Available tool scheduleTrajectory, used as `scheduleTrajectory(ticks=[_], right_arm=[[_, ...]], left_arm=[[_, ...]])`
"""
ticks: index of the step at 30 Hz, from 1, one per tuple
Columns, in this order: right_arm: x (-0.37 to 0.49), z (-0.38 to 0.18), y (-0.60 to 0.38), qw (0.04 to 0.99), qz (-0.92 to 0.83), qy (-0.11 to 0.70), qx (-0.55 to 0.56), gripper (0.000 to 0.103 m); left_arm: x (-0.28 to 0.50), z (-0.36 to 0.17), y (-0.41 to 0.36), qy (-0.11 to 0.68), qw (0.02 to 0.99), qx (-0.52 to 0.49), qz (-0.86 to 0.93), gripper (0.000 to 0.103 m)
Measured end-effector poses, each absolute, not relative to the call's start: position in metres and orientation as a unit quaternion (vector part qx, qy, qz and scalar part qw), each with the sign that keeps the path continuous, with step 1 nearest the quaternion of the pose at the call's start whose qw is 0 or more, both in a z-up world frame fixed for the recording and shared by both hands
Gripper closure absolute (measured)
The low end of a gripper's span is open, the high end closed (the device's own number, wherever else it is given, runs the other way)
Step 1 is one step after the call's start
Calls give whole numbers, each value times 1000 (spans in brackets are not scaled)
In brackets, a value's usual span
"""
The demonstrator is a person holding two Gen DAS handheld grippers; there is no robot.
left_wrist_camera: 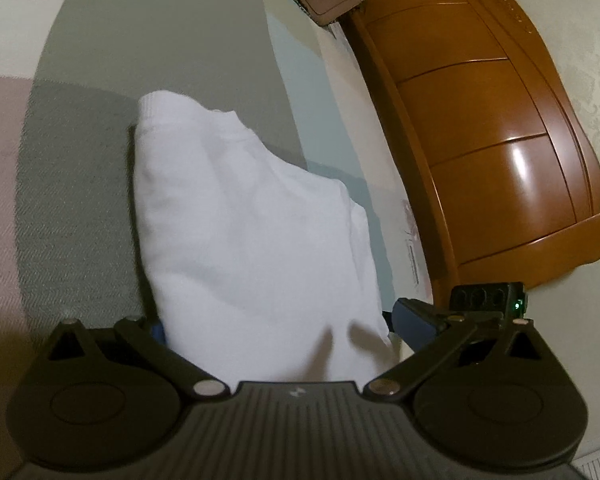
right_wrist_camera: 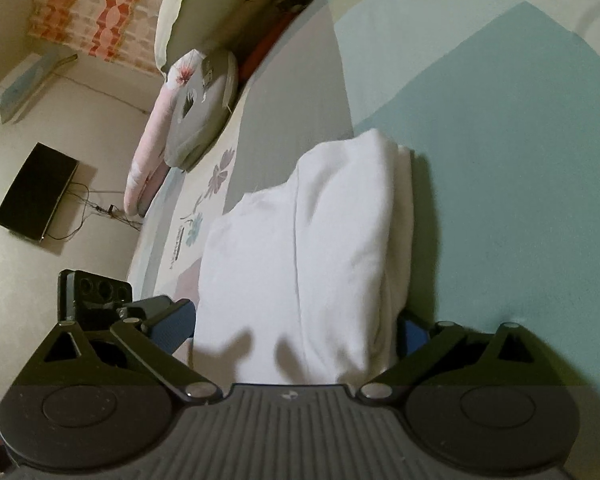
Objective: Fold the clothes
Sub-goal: 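Close both tools on the sweatshirt hem edge and lift it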
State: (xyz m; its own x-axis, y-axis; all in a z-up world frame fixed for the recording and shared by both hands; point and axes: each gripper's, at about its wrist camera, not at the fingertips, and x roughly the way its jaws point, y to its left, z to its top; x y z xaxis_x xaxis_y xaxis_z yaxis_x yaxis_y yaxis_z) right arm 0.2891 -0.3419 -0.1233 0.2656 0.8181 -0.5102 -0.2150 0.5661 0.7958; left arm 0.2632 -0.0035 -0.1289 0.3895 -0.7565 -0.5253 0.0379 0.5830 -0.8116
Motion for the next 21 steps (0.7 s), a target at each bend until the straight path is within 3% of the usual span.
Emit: scheduleTrajectory(ticks=[12, 15, 17, 19, 21], right_arm=[[288, -123, -329, 732, 379, 493, 279, 7], [282, -125, -336, 744, 376, 485, 266, 24], [279, -131, -347, 747, 370, 478, 277, 47], [279, -133, -349, 747, 364, 480, 282, 59], [280, -134, -351, 746, 359, 482, 287, 60]], left_arm=[[259, -130, -13, 491, 740, -367, -276, 1], [256, -128, -12, 483, 751, -348, -284, 2], [251, -128, -7, 475, 757, -342, -289, 8], [251, -128, -2, 475, 758, -343, -286, 12], [254, -128, -5, 477, 759, -342, -282, 14]])
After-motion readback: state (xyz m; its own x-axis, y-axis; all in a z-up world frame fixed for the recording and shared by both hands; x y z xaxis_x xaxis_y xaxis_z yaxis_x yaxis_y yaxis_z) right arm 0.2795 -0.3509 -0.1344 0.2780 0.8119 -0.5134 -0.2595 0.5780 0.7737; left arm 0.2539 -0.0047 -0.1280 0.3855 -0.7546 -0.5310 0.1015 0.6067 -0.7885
